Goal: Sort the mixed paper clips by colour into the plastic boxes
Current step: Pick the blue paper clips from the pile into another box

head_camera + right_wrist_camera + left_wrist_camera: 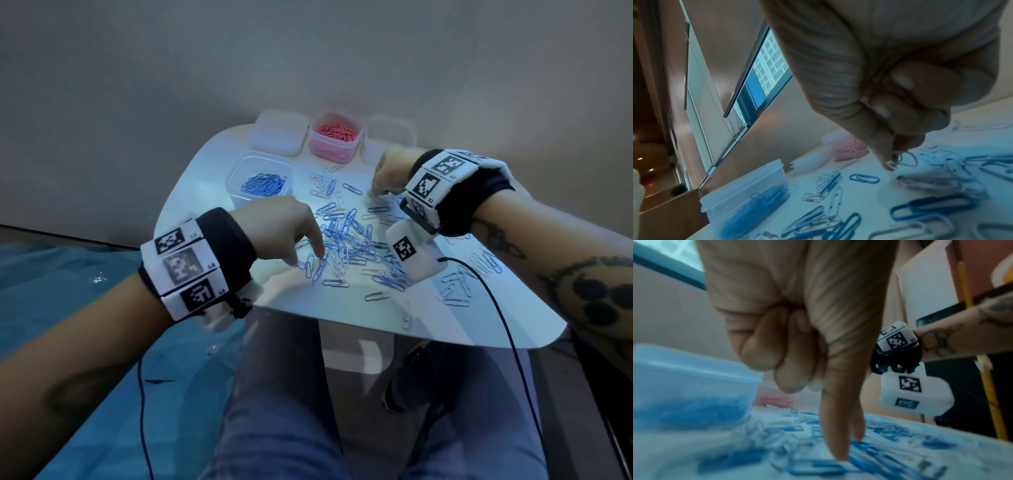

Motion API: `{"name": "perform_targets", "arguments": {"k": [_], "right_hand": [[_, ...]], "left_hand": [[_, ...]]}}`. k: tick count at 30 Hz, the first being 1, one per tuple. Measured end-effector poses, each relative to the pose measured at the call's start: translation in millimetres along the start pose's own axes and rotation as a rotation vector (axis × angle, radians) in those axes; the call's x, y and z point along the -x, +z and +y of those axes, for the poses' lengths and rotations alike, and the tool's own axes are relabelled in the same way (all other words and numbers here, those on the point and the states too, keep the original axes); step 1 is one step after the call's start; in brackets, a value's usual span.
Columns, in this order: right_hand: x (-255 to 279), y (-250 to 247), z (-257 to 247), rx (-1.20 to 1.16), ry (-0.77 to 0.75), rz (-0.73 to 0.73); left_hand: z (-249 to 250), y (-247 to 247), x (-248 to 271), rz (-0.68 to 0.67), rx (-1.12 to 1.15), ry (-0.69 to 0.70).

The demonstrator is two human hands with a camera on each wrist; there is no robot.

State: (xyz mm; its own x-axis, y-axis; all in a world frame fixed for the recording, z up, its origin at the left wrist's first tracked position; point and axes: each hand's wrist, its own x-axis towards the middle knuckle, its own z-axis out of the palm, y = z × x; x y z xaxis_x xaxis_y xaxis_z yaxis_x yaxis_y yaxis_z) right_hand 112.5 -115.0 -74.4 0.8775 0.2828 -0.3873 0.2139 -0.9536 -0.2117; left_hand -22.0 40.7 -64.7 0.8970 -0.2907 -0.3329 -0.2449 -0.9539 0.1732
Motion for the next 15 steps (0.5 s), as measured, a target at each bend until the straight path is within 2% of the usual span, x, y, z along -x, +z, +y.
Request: {"name": "perform_targets", "arguments": {"k": [2,4,8,10,13,15], "right_hand": [[1,2,7,0.033,-0.033,-0.014],[-4,5,13,0.137,-0.062,0.034],[-12,8,15,0.226,-0.043,0.084],[1,4,1,0.164,-0.085,0.126],[1,2,-20,0.042,-0.064,0.048],[-3,3,-30,0.069,-0.106,0.047]], "left_hand": [[0,-3,-3,-0.01,-0.092,0.025],[1,-4,-3,-0.008,-0.151,0.054],[-4,-2,-1,-0.004,-0.223,0.103],[-5,0,2,0.008,-0.238,0.132],[-5,4,3,0.04,-0.249,0.163],[-6,4,3,0.032,-0.26,0.168]]}}
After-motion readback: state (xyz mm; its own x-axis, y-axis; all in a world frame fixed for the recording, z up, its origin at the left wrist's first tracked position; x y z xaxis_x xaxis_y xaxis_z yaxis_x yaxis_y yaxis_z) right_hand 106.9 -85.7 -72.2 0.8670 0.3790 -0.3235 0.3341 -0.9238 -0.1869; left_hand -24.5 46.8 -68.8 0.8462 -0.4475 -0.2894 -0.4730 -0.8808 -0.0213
